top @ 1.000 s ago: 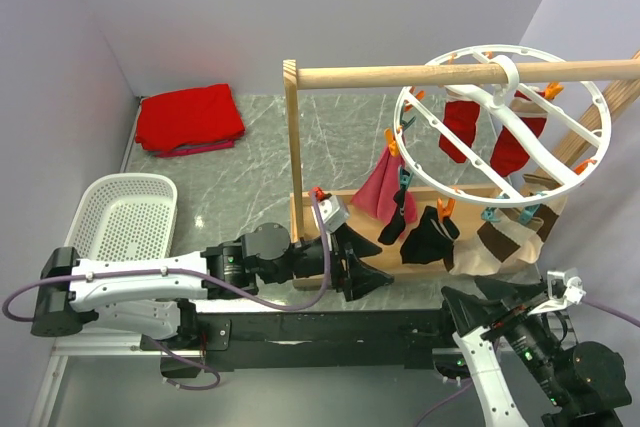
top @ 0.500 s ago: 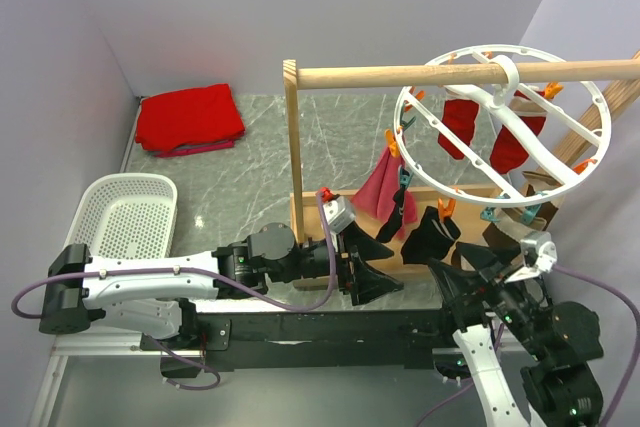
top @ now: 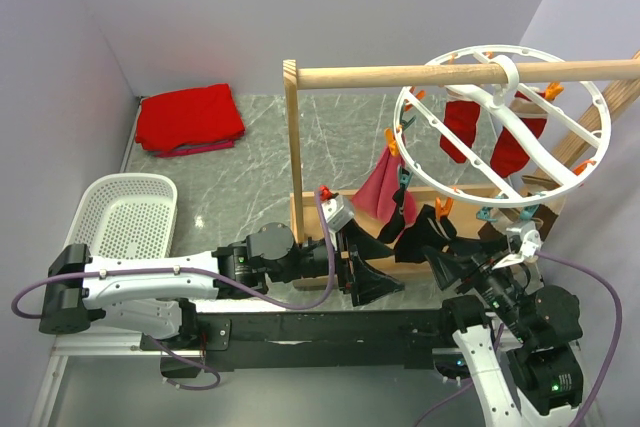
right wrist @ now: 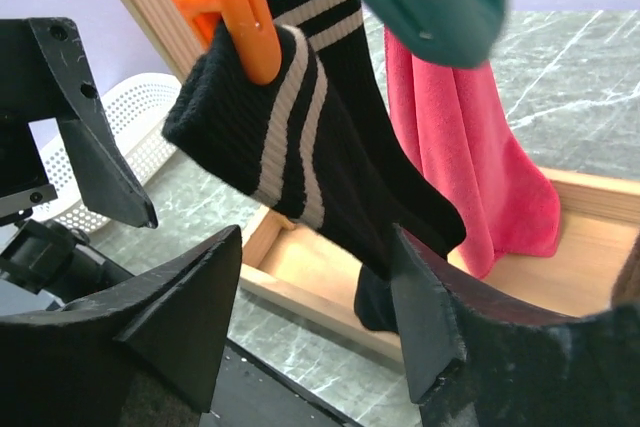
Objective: Remove the socks clipped to the hanger
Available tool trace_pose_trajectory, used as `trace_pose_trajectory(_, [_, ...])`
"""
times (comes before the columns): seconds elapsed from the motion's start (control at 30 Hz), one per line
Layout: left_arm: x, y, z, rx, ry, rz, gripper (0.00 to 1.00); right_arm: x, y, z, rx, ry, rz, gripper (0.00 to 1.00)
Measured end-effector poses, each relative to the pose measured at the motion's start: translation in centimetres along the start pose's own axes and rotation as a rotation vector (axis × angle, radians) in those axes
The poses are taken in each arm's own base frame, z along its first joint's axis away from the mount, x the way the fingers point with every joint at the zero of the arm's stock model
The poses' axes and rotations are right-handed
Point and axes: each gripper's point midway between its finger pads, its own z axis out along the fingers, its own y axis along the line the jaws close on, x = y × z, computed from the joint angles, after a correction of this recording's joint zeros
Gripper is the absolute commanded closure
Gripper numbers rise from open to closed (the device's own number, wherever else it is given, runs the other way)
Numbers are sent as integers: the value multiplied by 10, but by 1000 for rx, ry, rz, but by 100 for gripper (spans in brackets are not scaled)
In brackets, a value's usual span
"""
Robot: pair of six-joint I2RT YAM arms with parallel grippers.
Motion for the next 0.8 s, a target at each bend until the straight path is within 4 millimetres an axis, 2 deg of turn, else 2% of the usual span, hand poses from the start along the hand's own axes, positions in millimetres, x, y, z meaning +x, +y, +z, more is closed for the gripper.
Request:
trace_pose_trajectory(0.23, [-2,-3,0,9,-8,-12,8,-4,2,2,4,-19,66,46])
trace_pose_trajectory(0.33, [-5,-6,0,23,-19,-23,8,-5,4,8,-15,-31,115,54])
trace_pose_trajectory(0.43, [-7,-9,0,37,-27,-31,7,3,1,15,-16,-17,160,69])
trace_pose_trajectory(0.47, [-7,-10,0,39,-26,-34,4,5,0,17,-14,-11,175,79])
trace_pose_trajectory(0.53, [-7,-10,0,41,-25,-37,1,7,-1,18,-11,-6,193,87])
trace_pose_trajectory(0.57, [-7,-11,0,42,-24,-38,3,6,0,18,-12,-8,201,92])
trace_pose_trajectory(0.67, [-6,-10,0,41,-22,-36,4,1,4,15,-20,-19,214,99])
trace_pose_trajectory(0.8, [-1,-4,4,15,2,-34,4,-18,23,0,-70,-51,216,100])
